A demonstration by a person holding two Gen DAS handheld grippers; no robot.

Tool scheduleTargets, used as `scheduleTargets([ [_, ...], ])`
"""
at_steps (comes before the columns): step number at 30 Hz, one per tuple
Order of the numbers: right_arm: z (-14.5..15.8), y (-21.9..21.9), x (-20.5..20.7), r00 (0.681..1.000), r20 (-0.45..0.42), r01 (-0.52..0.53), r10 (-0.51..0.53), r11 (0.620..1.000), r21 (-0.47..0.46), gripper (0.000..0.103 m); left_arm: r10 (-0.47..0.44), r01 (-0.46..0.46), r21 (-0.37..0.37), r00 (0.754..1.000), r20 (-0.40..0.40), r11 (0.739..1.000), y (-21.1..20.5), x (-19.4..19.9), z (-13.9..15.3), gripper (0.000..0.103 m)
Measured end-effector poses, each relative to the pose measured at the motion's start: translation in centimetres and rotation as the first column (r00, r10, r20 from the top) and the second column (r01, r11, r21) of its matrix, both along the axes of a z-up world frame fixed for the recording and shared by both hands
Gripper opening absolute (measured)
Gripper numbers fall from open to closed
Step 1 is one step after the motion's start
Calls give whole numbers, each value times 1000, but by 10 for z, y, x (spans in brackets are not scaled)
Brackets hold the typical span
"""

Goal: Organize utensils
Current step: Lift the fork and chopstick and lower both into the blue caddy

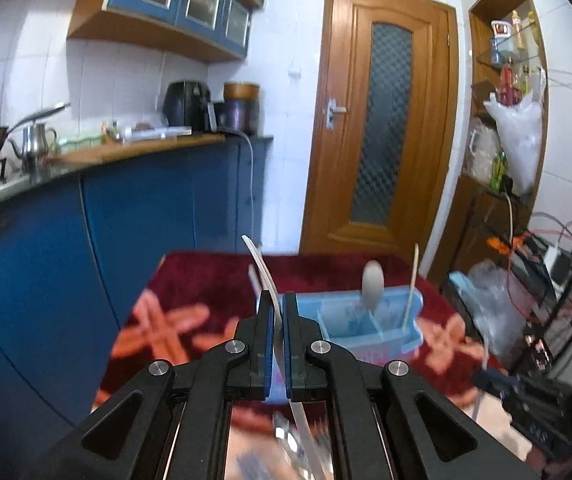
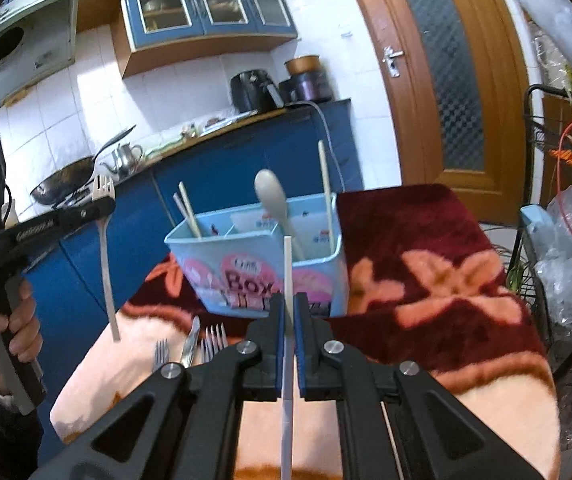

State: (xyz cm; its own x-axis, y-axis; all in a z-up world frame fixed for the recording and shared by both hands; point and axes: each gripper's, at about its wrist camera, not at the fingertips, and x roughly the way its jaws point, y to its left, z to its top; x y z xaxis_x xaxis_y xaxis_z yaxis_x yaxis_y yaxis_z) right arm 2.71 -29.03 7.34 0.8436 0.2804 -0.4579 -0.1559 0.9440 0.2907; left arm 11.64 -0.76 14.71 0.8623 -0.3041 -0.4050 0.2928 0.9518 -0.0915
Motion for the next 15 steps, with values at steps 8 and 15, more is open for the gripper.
scheduleTargets([
  [8,16,-4,9,998,59,33,-32,999,-11,6,70,-64,-55,992,104,996,-1,34,22,4],
  [15,35,1,19,992,122,35,-31,999,-32,6,136,-133,-30,972,192,991,-15,61,26,4],
])
